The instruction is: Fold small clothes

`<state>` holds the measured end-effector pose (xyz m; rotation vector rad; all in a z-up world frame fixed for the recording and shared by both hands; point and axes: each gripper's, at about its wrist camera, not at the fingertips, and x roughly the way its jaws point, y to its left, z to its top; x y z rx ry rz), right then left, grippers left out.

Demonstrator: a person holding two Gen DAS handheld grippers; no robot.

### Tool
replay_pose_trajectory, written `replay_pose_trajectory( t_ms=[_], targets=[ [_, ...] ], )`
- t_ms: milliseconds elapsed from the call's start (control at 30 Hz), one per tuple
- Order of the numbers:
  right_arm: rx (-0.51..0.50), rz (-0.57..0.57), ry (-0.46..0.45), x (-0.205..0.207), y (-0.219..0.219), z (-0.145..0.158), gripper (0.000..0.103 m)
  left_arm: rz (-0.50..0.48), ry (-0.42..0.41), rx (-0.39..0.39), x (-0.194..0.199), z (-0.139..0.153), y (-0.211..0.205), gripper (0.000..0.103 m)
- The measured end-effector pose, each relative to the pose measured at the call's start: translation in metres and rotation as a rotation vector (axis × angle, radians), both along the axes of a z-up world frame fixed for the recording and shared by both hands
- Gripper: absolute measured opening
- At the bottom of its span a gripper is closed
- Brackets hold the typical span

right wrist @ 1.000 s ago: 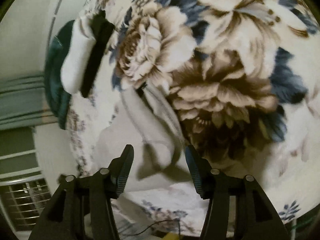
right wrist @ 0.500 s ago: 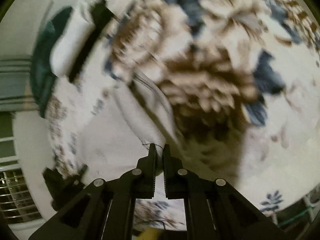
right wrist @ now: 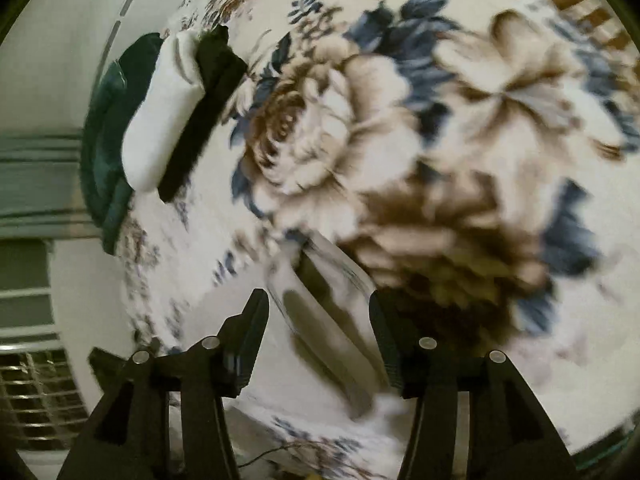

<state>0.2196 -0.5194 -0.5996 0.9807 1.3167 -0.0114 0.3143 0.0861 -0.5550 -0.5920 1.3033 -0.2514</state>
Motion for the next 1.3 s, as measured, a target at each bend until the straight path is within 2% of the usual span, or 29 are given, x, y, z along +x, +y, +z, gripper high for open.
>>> replay_pose_trajectory(
  t_ms=[33,67,100,133,167,200,300,367,433,500,533,600,633,667,700,733,767,833,933,1000,1033,1100,1167,1300],
  targets=[
    [0.017,-0.001,0.006,0.009,0.002,-0.005,0.055,-0.031,-0.003,0.011,0.006,-0.006,-0.008,0.056],
    [0.036,0.007,0.017,0.019,0.006,-0.014,0.055,-0.057,0.004,0.048,0.011,-0.012,-0.017,0.049],
    [0.035,0.003,0.033,0.025,0.01,-0.021,0.055,-0.096,0.01,0.086,0.017,-0.019,-0.027,0.033],
    [0.035,-0.005,0.048,0.029,0.013,-0.026,0.052,-0.12,0.01,0.116,0.019,-0.022,-0.033,0.007],
    [0.029,-0.01,0.057,0.032,0.015,-0.031,0.027,-0.129,0.002,0.141,0.019,-0.023,-0.036,0.006],
    [0.007,-0.027,0.054,0.035,0.017,-0.033,0.016,-0.136,-0.01,0.147,0.019,-0.023,-0.037,0.006],
    [-0.037,-0.087,0.051,0.04,0.015,-0.036,0.011,-0.109,-0.008,0.128,0.021,-0.025,-0.025,0.005],
    [-0.061,-0.114,0.06,0.044,0.011,-0.043,0.009,-0.081,0.003,0.142,0.023,-0.028,-0.014,0.002],
    [-0.083,-0.128,0.079,0.045,0.007,-0.05,0.002,-0.051,0.022,0.145,0.024,-0.034,-0.002,0.001],
    [-0.124,-0.12,0.098,0.048,0.004,-0.054,0.003,-0.031,0.044,0.11,0.024,-0.039,0.01,0.001],
    [-0.119,-0.104,0.102,0.049,0.004,-0.056,0.003,-0.028,0.052,0.068,0.023,-0.038,0.015,0.003],
    [-0.093,-0.071,0.107,0.05,0.001,-0.056,0.005,-0.009,0.066,0.021,0.019,-0.032,0.025,0.005],
    [-0.091,-0.062,0.105,0.049,0.0,-0.054,0.007,0.003,0.066,-0.014,0.016,-0.028,0.029,0.013],
    [-0.097,-0.053,0.103,0.048,-0.002,-0.051,0.015,0.017,0.06,-0.033,0.013,-0.024,0.033,0.026],
    [-0.103,-0.042,0.099,0.046,-0.004,-0.047,0.03,0.034,0.055,-0.052,0.009,-0.019,0.036,0.033],
    [-0.105,-0.037,0.09,0.044,-0.006,-0.043,0.038,0.054,0.046,-0.077,0.006,-0.015,0.038,0.047],
    [-0.109,-0.034,0.079,0.041,-0.008,-0.038,0.048,0.07,0.041,-0.101,0.003,-0.012,0.039,0.055],
    [-0.118,-0.031,0.059,0.035,-0.013,-0.03,0.049,0.072,0.041,-0.126,0.001,-0.011,0.035,0.056],
    [-0.078,-0.043,0.044,0.025,-0.017,-0.028,0.059,0.056,0.064,-0.125,-0.001,-0.016,0.025,0.056],
    [-0.014,-0.036,0.035,0.021,-0.017,-0.034,0.07,0.043,0.066,-0.133,-0.006,-0.019,0.023,0.056],
    [0.031,-0.023,0.027,0.019,-0.017,-0.037,0.071,0.037,0.069,-0.128,-0.008,-0.02,0.021,0.056],
    [0.159,0.015,0.01,0.015,-0.013,-0.049,0.079,0.022,0.085,-0.125,-0.014,-0.028,0.02,0.056],
    [0.236,0.055,0.015,0.011,-0.006,-0.059,0.082,0.021,0.107,-0.139,-0.02,-0.038,0.02,0.056],
    [0.284,0.156,0.066,0.009,0.011,-0.084,0.082,0.022,0.143,-0.192,-0.025,-0.06,0.022,0.062]
  ],
)
